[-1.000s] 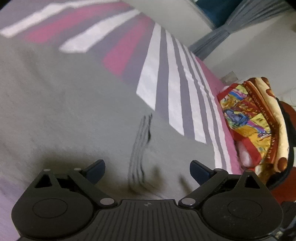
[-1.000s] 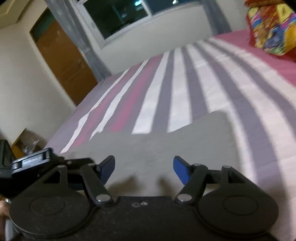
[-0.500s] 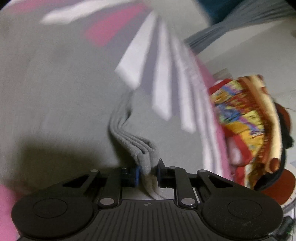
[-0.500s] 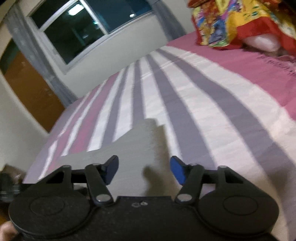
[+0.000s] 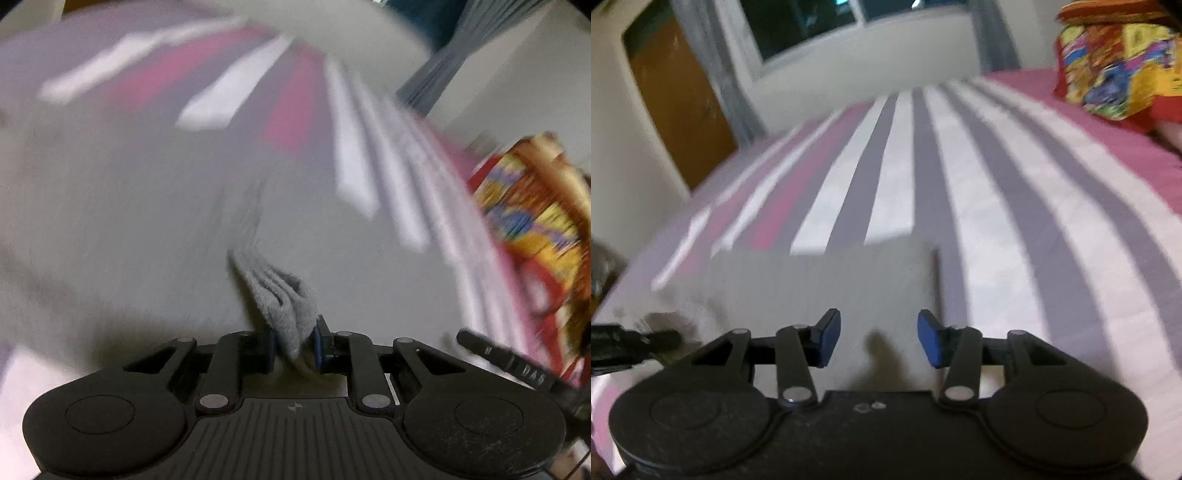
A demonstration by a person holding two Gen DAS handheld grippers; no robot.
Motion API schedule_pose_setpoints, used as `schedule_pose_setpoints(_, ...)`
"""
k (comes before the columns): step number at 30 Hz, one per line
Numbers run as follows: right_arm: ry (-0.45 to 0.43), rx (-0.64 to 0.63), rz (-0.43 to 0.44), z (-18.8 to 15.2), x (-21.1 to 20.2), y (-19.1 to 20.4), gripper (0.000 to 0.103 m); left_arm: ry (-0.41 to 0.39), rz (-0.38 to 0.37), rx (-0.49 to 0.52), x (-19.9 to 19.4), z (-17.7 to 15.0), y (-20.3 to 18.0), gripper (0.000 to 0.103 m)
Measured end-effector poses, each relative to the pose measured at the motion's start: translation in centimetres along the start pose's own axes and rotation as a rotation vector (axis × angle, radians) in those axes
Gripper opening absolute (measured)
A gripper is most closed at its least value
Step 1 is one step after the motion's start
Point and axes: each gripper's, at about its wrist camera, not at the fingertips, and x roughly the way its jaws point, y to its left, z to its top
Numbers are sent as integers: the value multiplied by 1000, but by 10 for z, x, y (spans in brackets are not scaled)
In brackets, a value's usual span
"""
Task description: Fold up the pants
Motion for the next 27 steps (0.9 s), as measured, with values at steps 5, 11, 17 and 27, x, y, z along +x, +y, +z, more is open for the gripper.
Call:
schedule_pose_setpoints(5, 57, -95, -25, -2, 10, 10, 47, -68, -2, -9, -16, 3, -6, 25)
schedule_pose_setpoints(11, 17, -115, 4, 18, 9, 25, 48, -179, 57, 45, -40, 26, -19, 30)
schedule_pose_setpoints(17, 36, -142, 21, 17, 29, 45, 48, -154, 43, 50, -35, 29, -8, 30)
schedule_pose_setpoints(27, 21, -219, -21, 25, 32, 58, 53, -77, 91, 105, -1, 51, -22, 30)
